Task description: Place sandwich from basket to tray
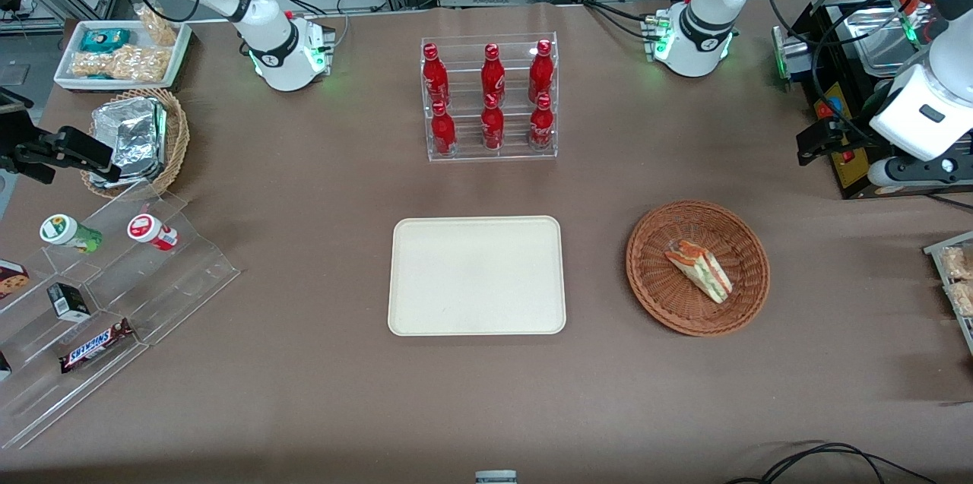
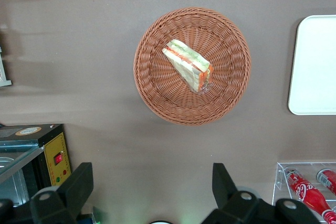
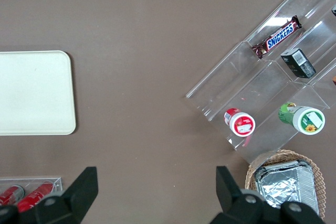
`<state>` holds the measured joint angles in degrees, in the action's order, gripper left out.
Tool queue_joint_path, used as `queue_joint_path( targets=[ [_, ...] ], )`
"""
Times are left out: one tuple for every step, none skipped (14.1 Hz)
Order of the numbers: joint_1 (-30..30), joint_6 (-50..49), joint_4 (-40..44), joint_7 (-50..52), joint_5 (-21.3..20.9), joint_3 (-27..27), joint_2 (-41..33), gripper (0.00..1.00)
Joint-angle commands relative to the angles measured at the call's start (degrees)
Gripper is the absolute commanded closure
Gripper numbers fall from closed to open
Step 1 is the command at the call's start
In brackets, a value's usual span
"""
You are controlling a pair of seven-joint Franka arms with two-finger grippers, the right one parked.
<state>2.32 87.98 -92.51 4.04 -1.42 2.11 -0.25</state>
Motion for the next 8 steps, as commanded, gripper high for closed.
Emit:
queue_joint_path(
  targets=[
    [-0.5, 0.4, -0.6, -0.6, 0.1, 0.0, -0.9, 0.0],
    [-0.4, 0.3, -0.5, -0.4, 0.2, 0.0, -0.9, 0.0],
    [-0.3, 0.2, -0.6, -0.4, 0.3, 0.1, -0.9, 0.0],
    [-0.1, 0.0, -0.6, -0.2, 0.3, 0.2, -0.6, 0.0],
    [0.0, -0.1, -0.6, 0.0, 0.2, 0.2, -0.5, 0.0],
    [0.1, -0.2, -0.8, -0.1, 0.1, 0.2, -0.5, 0.0],
    [0.1, -0.4, -0.9, -0.3, 0.1, 0.2, -0.5, 0.0],
    [0.0, -0.7, -0.9, -0.5, 0.1, 0.2, -0.7, 0.0]
  ],
)
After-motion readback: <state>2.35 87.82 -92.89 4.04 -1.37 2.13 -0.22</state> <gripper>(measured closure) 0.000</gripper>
